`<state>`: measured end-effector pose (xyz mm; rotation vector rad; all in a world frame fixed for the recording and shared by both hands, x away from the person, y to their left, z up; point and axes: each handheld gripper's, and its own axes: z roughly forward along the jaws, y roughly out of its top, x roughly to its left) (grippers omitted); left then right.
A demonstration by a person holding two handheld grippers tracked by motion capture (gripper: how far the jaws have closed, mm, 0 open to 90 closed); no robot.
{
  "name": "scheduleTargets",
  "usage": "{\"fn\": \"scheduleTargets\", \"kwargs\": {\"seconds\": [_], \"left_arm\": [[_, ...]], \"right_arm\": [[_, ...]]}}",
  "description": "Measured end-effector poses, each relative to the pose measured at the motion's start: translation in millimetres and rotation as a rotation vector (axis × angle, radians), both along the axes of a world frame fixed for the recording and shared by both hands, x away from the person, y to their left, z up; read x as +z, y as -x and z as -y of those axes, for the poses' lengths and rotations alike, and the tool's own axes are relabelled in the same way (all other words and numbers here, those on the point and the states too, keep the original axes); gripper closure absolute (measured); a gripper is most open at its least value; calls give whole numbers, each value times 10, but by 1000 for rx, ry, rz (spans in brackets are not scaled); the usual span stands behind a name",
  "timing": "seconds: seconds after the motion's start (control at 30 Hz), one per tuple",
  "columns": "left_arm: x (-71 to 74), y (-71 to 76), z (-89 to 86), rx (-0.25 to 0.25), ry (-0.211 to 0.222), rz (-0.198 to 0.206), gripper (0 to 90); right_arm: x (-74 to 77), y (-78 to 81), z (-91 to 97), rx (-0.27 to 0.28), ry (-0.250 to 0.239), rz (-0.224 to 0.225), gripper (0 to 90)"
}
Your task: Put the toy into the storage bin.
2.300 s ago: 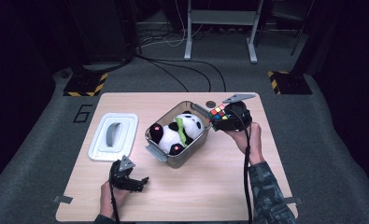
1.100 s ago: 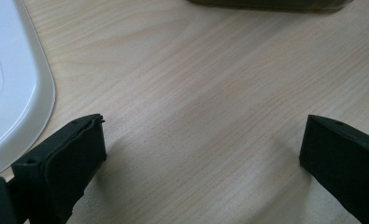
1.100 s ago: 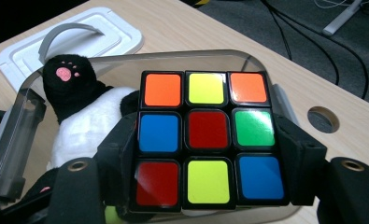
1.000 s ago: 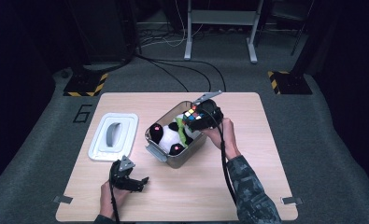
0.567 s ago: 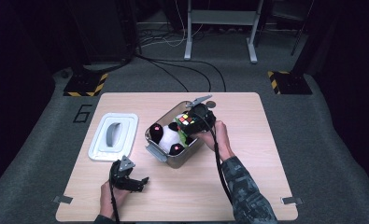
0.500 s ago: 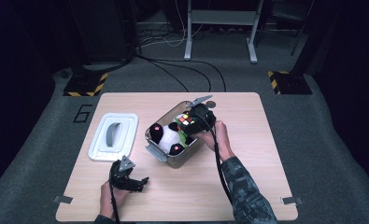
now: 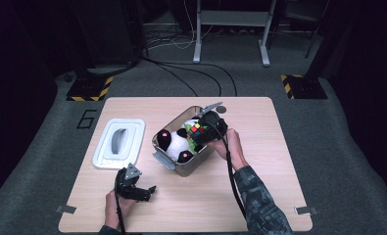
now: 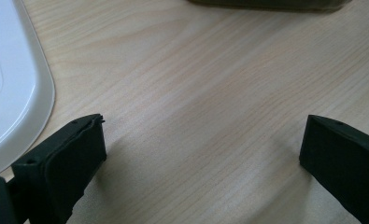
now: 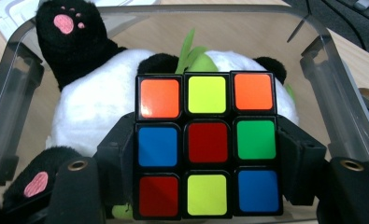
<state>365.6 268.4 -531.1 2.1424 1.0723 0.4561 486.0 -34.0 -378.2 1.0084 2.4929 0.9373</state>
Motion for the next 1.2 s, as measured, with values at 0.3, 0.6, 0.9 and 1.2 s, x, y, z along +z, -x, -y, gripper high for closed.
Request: {"fn": "scheduleTargets", "kwargs": {"seconds": [0.3, 0.6, 0.9, 1.2], "left_arm": [[0, 0, 0, 1, 0, 0, 1], [0, 0, 0, 0, 0, 0, 1], [0, 0, 0, 0, 0, 0, 1], [0, 0, 0, 1, 1, 0, 1]], "right_arm": [[24, 57, 12, -2, 2, 17, 331], [69, 73, 0, 3, 50, 23, 336], [44, 24, -32, 3, 86, -28, 338], [-23, -10, -24, -9, 81, -59, 340]]}}
